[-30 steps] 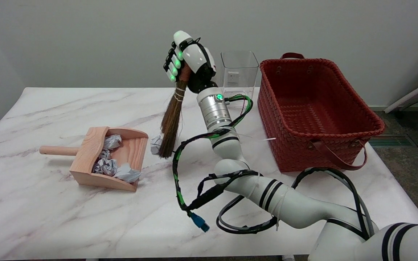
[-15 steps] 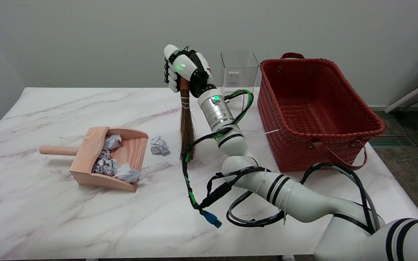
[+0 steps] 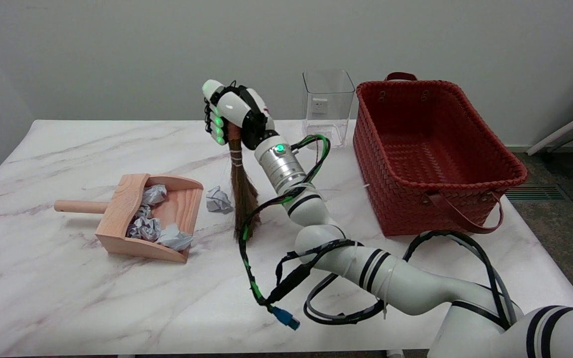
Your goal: Sweep the paper ball into the dustpan.
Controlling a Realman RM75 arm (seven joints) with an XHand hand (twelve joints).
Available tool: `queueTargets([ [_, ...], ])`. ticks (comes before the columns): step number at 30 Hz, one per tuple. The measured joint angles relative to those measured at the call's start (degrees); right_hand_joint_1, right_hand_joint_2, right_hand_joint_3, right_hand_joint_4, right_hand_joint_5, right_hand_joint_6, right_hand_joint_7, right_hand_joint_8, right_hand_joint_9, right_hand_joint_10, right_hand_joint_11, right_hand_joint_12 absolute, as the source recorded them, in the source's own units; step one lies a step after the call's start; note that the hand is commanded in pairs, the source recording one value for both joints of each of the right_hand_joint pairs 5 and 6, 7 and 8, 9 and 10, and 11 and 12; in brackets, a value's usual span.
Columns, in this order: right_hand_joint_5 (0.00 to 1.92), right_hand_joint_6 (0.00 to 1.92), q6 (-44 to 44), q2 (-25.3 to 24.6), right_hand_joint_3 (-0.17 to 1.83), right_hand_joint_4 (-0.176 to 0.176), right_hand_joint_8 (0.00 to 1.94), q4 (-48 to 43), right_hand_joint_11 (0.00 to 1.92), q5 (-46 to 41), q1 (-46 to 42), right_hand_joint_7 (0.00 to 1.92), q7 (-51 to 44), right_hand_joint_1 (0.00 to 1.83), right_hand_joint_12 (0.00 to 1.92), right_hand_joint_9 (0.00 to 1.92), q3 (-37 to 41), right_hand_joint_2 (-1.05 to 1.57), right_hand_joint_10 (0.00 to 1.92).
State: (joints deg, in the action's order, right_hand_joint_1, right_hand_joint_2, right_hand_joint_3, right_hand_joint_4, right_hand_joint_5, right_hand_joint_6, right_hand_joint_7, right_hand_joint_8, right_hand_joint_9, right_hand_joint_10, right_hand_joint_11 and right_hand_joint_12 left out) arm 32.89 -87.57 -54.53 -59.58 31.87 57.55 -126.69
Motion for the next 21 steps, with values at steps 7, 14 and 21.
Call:
queueTargets([
  [7, 1.92, 1.92, -0.68, -2.25, 1.31, 0.0, 1.92, 0.02, 1.79, -0.1, -0.77, 1.92, 1.48, 0.92, 1.79, 1.92, -0.73, 1.22, 1.92],
  [14, 1.92, 1.92, -1.41, -4.31, 1.38, 0.0, 1.92, 0.58, 1.78, -0.21, -0.82, 1.92, 2.85, 0.92, 1.78, 1.92, -1.07, 1.14, 1.92],
  [21, 1.92, 1.92, -2.11, -6.36, 1.36, 0.0, 1.92, 1.51, 1.8, -0.37, 0.29, 1.92, 5.12, 0.92, 1.8, 1.92, -1.4, 1.14, 1.92],
])
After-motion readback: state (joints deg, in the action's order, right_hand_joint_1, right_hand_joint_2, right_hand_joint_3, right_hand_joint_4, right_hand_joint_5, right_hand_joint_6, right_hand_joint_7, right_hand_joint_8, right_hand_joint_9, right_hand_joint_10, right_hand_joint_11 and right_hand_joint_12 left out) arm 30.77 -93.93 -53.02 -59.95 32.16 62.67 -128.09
